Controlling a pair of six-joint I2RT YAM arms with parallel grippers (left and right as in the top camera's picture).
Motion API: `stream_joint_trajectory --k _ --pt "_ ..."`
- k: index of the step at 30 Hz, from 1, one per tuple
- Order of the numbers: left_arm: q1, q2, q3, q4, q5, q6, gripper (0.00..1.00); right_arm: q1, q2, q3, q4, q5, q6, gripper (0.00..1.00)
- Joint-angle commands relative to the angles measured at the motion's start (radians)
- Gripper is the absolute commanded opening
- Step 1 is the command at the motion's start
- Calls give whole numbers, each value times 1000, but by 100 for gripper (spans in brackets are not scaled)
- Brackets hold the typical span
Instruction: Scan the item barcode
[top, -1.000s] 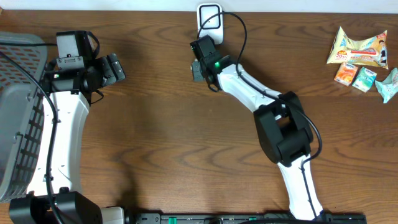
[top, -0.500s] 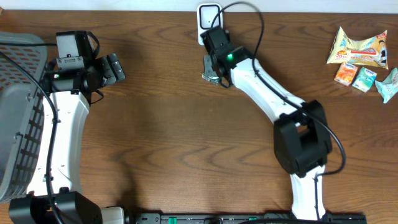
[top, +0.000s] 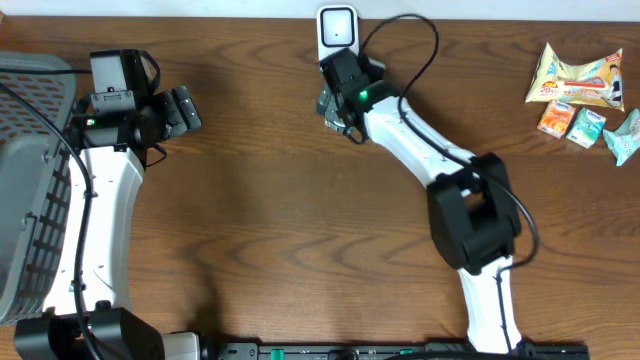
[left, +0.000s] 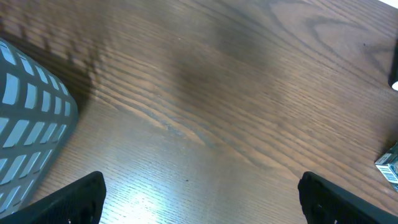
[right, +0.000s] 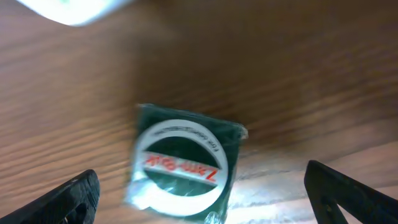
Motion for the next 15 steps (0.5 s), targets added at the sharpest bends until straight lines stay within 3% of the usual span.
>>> stream_joint_trajectory --k 1,15 --pt "3 5 -5 -3 -6 -8 98 -3 45 -1 -1 19 76 99" --pt "3 5 -5 -3 -6 -8 98 5 61 -1 29 -11 75 99"
